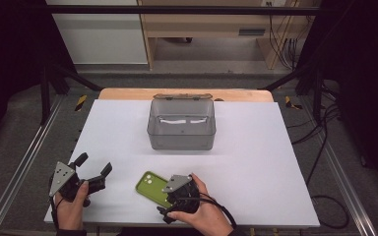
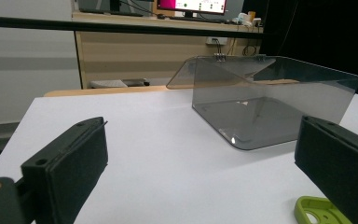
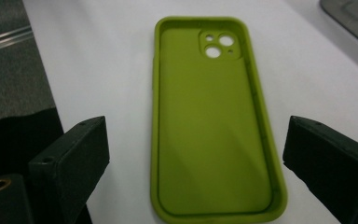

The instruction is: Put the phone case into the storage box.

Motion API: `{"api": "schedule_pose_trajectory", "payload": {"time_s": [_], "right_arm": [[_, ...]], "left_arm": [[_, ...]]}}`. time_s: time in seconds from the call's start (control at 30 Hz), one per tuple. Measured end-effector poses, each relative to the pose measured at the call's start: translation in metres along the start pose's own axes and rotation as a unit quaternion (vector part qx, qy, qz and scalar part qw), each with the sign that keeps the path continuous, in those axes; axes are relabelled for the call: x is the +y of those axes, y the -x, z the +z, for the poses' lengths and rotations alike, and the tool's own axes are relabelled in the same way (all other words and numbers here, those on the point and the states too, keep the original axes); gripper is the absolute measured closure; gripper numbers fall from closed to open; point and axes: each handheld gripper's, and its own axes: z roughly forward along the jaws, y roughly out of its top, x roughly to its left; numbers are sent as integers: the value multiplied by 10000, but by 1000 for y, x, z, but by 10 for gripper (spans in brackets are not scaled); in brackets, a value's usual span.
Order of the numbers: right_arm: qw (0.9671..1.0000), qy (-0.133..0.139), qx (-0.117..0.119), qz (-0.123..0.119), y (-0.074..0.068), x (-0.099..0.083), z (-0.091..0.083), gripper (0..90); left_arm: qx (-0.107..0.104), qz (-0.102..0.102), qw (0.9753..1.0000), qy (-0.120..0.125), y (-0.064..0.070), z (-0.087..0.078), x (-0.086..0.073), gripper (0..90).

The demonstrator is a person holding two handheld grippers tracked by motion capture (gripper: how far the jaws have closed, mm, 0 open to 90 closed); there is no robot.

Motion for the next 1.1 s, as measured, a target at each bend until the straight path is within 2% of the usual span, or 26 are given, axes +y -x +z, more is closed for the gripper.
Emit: {"api": "schedule_pose_trajectory", "payload": {"time_s": [0.03, 0.13, 0.17, 0.27, 0.37, 0.47, 0.53, 0.6, 0.73, 0.83, 1.1], "right_arm": [[9999, -82, 44, -53, -3, -2, 1, 125], [9998, -142, 71, -103, -5, -4, 2, 153], [9997, -170, 121, -138, -6, -6, 2, 201], [9996, -219, 134, -144, -7, -7, 2, 240], [9995, -223, 179, -136, -8, -8, 1, 310], [9995, -230, 204, -118, -9, -9, 1, 338], [9996, -202, 189, -90, -10, -11, 1, 412], [9995, -210, 199, -88, -10, -12, 2, 433], [9994, -224, 242, -92, -11, -13, 2, 531], [9992, -254, 233, -198, -15, -13, 4, 618], [9986, -269, 279, -356, -22, -13, 4, 729]], "left_arm": [[-2, 11, 10000, 3, 0, 0, 0, 23], [-15, 27, 10000, 2, 1, 0, 0, 22], [12, 51, 10000, -4, 1, 0, 0, 21], [-17, 21, 10000, -16, 1, 0, 0, 20], [-24, 24, 10000, -23, 1, 0, 0, 18], [-21, 27, 10000, -17, 1, 0, 0, 17], [-26, 58, 10000, -29, 1, 1, 0, 17], [-32, 69, 10000, -46, 2, 1, 0, 17], [-57, 101, 9999, -56, 3, 2, 0, 16], [-61, 123, 9999, -68, 4, 2, 0, 17], [-75, 144, 9998, -86, 5, 3, 0, 17]]}}
